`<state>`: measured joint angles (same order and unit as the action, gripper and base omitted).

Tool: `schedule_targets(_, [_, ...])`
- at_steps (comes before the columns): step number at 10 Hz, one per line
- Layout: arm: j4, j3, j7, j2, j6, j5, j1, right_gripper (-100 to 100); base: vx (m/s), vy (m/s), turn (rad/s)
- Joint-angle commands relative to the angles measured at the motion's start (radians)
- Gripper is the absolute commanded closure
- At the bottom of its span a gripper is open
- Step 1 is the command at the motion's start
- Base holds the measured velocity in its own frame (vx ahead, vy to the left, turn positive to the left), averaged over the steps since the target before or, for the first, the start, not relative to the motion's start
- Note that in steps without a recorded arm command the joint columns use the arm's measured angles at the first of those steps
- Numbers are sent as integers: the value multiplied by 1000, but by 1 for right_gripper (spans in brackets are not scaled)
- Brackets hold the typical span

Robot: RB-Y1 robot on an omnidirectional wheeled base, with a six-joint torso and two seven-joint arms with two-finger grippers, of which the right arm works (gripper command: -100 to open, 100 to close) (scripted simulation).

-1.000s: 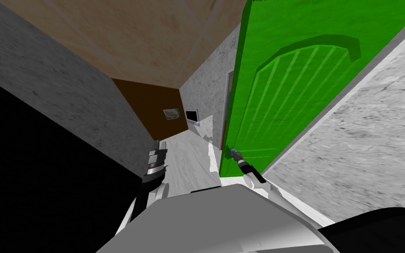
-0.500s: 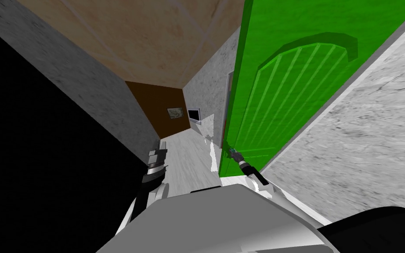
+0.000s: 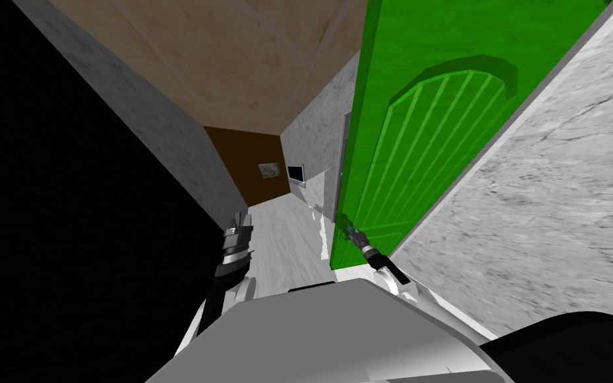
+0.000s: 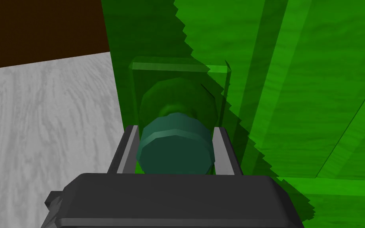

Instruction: Pull the door open

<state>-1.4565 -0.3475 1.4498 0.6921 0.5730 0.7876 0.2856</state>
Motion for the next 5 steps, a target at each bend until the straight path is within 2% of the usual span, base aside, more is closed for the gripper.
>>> schedule_targets(1, [0, 0, 0, 0, 0, 0, 0, 100, -71, -22, 22])
schedule_targets(2, [-3, -5, 4, 7, 8, 0, 10, 100, -64, -31, 189])
schedule_targets(5, [-12, -11, 12, 24, 30, 3, 31, 100, -144, -98, 237])
